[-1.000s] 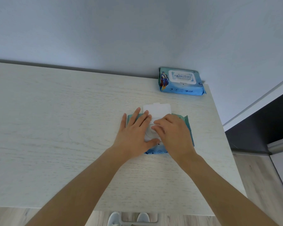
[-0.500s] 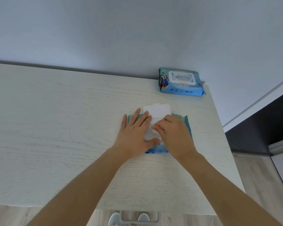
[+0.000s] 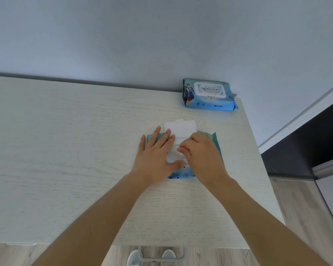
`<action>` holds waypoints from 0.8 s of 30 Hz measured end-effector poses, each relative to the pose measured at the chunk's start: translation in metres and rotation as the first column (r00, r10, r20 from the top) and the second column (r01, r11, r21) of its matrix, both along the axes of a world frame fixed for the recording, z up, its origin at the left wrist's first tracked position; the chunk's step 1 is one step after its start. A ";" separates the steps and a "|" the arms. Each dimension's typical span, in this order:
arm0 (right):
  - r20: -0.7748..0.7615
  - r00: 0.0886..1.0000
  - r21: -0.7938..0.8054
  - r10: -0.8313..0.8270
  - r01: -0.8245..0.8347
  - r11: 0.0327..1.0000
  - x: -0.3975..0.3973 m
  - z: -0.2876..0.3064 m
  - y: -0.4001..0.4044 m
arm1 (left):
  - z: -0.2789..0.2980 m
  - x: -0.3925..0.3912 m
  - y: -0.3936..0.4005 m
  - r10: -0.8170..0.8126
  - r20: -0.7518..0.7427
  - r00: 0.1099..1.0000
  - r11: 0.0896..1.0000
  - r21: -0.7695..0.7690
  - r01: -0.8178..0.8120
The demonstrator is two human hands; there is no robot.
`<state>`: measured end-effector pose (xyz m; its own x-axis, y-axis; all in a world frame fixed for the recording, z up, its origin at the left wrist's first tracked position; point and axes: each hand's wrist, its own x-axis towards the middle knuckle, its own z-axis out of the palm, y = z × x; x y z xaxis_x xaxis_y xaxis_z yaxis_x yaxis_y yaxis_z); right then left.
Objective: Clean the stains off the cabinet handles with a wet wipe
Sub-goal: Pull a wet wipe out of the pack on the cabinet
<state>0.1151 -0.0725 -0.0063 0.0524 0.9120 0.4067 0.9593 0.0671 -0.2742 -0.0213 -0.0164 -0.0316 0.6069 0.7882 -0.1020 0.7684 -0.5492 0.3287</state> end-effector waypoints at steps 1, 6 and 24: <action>-0.009 1.000 -0.013 0.026 -0.026 1.000 0.000 0.000 0.001 | 0.000 0.000 0.000 0.003 0.001 1.000 1.000 0.003 -0.003; 0.044 0.999 0.056 0.024 -0.026 0.998 0.007 0.009 -0.007 | -0.001 0.001 0.000 0.012 -0.028 1.000 1.000 0.014 -0.011; -0.208 0.976 0.124 -0.056 0.083 0.989 0.033 0.084 0.006 | 0.001 0.000 0.001 -0.018 -0.082 0.996 0.999 0.046 0.021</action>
